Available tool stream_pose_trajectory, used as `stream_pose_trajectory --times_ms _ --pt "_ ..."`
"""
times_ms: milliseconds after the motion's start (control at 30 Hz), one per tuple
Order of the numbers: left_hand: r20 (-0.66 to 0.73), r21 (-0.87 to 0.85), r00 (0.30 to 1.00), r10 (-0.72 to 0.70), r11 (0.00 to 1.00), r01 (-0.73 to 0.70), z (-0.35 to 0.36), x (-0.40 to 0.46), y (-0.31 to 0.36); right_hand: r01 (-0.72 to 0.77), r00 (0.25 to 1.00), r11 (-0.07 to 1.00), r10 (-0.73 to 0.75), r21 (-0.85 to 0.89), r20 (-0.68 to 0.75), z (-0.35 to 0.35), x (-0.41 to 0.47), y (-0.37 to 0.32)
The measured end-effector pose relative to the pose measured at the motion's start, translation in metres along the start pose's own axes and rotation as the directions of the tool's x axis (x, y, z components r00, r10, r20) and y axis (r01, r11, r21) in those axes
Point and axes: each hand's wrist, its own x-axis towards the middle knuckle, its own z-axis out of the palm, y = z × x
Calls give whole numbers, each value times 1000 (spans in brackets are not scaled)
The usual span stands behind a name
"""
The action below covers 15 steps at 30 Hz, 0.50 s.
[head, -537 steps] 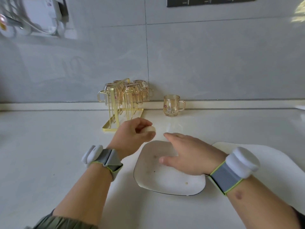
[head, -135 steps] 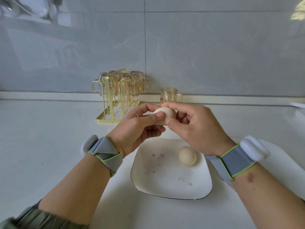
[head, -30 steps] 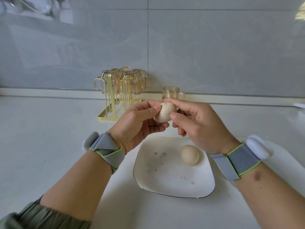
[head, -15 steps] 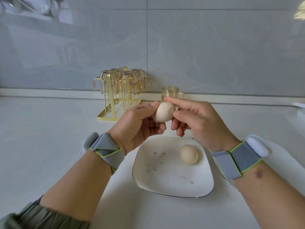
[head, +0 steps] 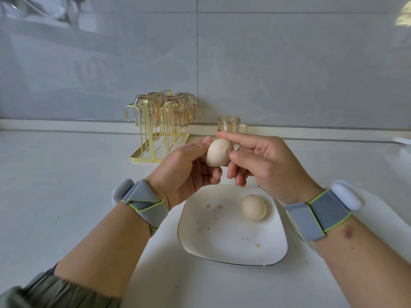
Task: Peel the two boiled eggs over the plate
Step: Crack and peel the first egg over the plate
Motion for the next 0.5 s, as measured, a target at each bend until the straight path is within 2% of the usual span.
stream_pose_trajectory --times_ms 233,367,500 --pt "29 26 998 -59 998 58 0 -1 -2 13 999 995 -17 -95 -41 1 0 1" --pt "50 19 996 -72 997 71 1 -1 -1 30 999 997 -32 -74 -23 0 0 0" --pt "40 13 996 -86 996 85 1 1 -2 55 998 988 -58 -143 -21 0 -1 3"
